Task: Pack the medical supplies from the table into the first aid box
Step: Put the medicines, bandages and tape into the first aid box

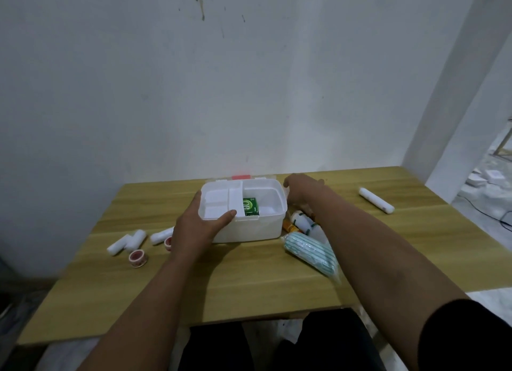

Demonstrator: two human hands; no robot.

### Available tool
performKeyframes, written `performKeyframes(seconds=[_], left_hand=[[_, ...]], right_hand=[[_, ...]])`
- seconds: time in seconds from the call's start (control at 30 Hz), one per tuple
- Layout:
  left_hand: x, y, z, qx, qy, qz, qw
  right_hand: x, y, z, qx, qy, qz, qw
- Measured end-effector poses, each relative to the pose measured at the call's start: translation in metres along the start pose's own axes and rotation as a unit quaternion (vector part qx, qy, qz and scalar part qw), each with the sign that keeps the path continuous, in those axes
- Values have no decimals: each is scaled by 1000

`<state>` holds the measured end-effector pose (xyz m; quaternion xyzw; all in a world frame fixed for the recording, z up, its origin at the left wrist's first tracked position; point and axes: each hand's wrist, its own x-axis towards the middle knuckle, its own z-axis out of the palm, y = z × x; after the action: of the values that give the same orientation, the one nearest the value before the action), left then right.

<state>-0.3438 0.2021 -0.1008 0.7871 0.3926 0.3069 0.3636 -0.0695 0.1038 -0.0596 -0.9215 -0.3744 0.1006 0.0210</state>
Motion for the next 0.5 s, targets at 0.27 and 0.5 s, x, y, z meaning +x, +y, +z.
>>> performKeyframes(seconds=[0.27, 0.5], left_hand=[[0, 0, -1, 7, -2, -16, 1000], [1, 0, 0, 14, -2, -5, 1000]], right_hand=[[-4, 19, -74, 10, 59, 7, 998], [-38, -7, -114, 92, 31, -91, 991]])
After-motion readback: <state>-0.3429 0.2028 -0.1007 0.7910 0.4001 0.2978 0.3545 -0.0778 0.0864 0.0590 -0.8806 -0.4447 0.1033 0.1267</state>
